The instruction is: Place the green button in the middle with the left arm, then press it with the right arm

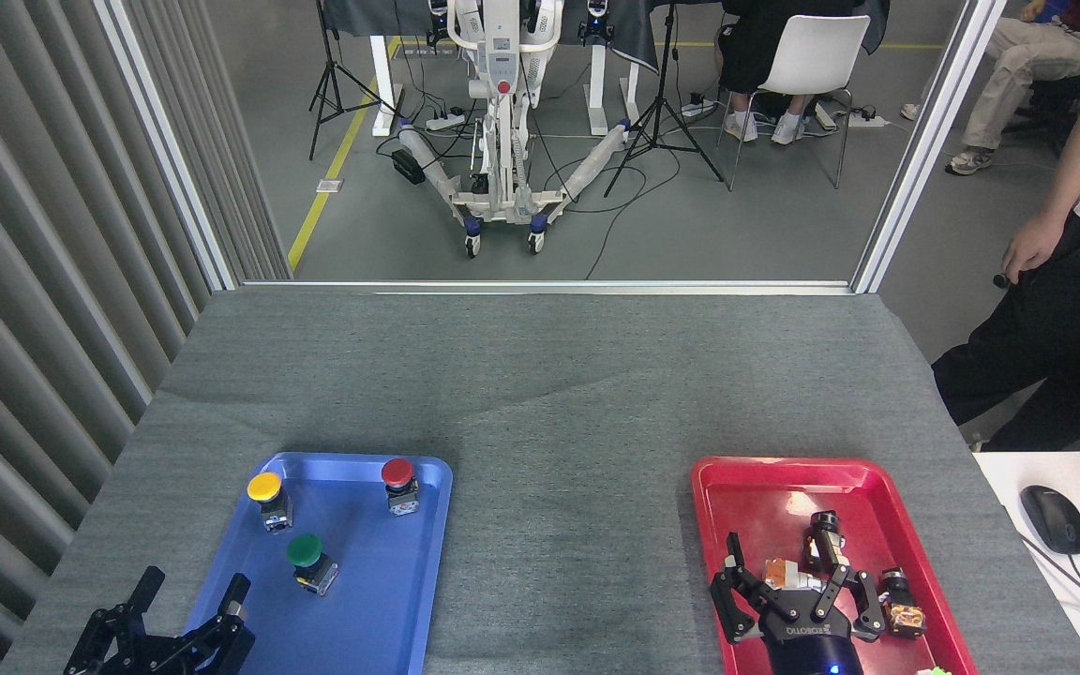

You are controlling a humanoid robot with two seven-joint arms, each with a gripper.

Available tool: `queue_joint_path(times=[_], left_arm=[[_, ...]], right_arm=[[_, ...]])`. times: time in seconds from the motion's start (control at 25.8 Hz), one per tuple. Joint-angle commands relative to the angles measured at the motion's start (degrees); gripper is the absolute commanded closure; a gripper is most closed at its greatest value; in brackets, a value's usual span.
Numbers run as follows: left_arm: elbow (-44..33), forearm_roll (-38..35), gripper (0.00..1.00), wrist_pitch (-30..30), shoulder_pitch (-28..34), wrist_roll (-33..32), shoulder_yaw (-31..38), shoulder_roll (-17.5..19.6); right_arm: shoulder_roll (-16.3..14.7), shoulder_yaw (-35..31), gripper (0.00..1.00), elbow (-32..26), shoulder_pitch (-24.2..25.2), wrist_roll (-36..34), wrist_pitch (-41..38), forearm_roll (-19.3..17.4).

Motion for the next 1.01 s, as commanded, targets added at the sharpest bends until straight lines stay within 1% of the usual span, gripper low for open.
queue_joint_path(times=[0.0,0.54,0.97], left_arm=[[0.4,0.0,0.0,0.1,-0.3,-0.1,-0.1,-0.1],[1.2,0.0,0.0,0.0,-0.7,-0.1,-0.7,0.0],[1.7,0.0,0.0,-0.1,-1.1,0.0,-0.8,-0.1]], right_arm=[[0.1,-0.1,0.0,0.0,0.0,-0.1,0.1,-0.3],[0.1,-0.4,0.0,0.0,-0.2,0.0,0.1,-0.4],[0.0,-1.2,0.0,0.0,0.0,0.0,-0.1,-1.3]])
